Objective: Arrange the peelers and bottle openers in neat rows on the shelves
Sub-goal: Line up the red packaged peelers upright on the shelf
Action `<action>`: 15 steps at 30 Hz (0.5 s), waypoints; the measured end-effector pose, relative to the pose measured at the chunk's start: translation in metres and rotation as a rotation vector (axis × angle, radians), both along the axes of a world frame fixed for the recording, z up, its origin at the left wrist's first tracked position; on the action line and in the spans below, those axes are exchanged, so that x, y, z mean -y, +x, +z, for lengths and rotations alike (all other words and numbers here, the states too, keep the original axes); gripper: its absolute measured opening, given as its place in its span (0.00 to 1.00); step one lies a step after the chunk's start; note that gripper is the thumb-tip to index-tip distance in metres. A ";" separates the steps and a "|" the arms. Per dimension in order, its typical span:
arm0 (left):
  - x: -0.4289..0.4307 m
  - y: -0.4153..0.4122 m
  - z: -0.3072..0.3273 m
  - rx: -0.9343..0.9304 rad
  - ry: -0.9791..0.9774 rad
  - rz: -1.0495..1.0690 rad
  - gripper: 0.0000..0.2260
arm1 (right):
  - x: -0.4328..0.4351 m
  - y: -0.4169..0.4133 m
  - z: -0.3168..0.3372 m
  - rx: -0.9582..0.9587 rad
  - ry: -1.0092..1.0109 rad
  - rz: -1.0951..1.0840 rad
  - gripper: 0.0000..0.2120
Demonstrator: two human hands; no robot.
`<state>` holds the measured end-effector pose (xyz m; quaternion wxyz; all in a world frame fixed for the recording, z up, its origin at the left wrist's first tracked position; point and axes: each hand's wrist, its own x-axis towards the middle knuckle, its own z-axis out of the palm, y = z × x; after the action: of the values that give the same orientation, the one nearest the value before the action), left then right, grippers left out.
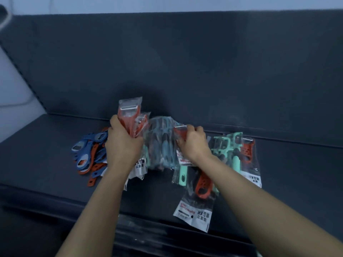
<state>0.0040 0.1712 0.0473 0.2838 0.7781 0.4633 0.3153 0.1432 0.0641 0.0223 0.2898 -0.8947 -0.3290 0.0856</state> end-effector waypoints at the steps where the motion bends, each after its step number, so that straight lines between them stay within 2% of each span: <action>1: -0.007 -0.007 -0.001 0.014 -0.016 0.018 0.29 | -0.005 0.000 -0.001 -0.011 -0.031 -0.012 0.22; 4: -0.026 -0.020 -0.004 0.029 -0.063 0.055 0.25 | -0.017 0.002 -0.004 -0.082 -0.099 -0.065 0.24; 8: -0.045 -0.017 -0.005 0.040 -0.116 0.054 0.26 | -0.025 0.009 -0.004 -0.127 -0.094 -0.145 0.20; 11: -0.055 -0.005 -0.008 -0.011 -0.162 -0.031 0.27 | -0.026 0.014 -0.001 -0.204 -0.074 -0.201 0.24; 15: -0.057 0.015 -0.014 -0.134 -0.223 -0.143 0.34 | -0.018 0.021 0.006 -0.230 -0.083 -0.276 0.30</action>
<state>0.0190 0.2279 0.0333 0.3588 0.7921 0.4566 0.1882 0.1647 0.0824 0.0286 0.2973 -0.9268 -0.1640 0.1603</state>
